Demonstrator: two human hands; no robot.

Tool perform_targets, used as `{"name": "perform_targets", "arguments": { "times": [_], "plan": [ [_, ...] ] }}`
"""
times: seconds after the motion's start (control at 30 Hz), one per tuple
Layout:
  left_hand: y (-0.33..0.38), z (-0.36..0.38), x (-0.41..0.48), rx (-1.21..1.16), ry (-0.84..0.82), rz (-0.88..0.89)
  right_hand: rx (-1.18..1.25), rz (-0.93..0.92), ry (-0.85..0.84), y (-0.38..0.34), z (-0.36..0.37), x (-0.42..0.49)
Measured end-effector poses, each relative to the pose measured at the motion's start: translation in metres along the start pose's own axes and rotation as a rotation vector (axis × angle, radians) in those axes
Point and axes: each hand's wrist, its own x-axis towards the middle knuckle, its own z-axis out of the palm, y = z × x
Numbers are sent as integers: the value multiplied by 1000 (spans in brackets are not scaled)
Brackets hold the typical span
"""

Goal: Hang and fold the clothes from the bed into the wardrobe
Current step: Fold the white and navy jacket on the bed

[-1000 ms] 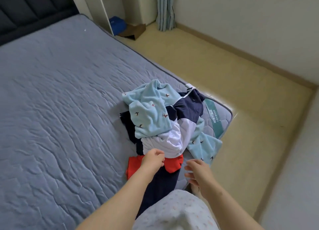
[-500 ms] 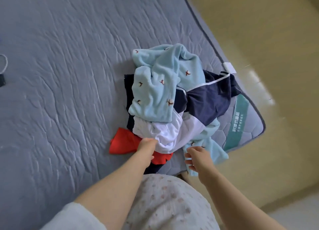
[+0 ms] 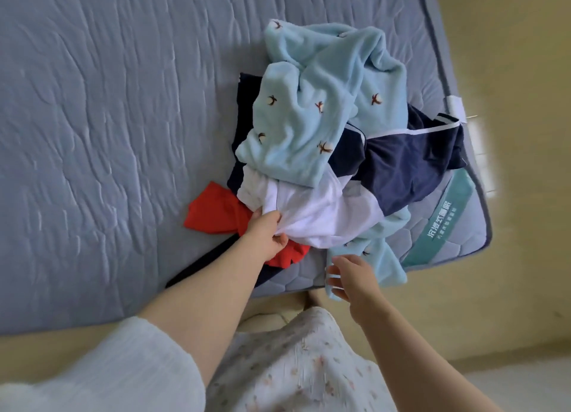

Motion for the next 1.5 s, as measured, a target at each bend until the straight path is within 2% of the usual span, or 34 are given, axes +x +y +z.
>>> {"name": "perform_targets", "arguments": {
  "times": [0.17, 0.43, 0.57, 0.67, 0.77, 0.87, 1.03, 1.1, 1.13, 1.2, 1.27, 1.3, 1.37, 1.43, 1.5],
  "plan": [
    [40, -61, -42, 141, -80, 88, -56, -120, -35, -8, 51, -36],
    [97, -197, -111, 3, -80, 166, -34, -346, -25, -9, 155, -122],
    [114, -260, -137, -138, -123, 183, -295, -650, 20, 8, 206, -148],
    [122, -289, -153, -194, -146, 210, -572, -734, -20, 13, 237, -158],
    [129, -309, -164, -259, -154, 256, -781, -809, 81, 9, 255, -170],
    [139, -322, -168, -365, -194, 328, -772, -878, 173, -4, 257, -182],
    [145, -321, -181, -434, -269, 420, -528, -877, 109, -24, 250, -198],
    [143, -315, -183, -310, -238, 544, -457, -878, 104, -31, 247, -207],
    [139, -311, -183, -155, -203, 624, -407, -874, 69, -34, 245, -212],
    [129, -302, -181, 303, -120, 802, -319, -862, -59, -42, 241, -221],
    [119, -290, -181, 682, -143, 925, -261, -860, -214, -47, 240, -231],
    [115, -283, -183, 788, -189, 955, -237, -862, -272, -48, 241, -236],
    [107, -272, -187, 905, -237, 995, -143, -857, -378, -53, 244, -246],
    [102, -267, -189, 795, -179, 969, -46, -868, -459, -57, 246, -254],
    [105, -265, -192, 651, -52, 939, -36, -883, -514, -60, 244, -260]
  ]
}}
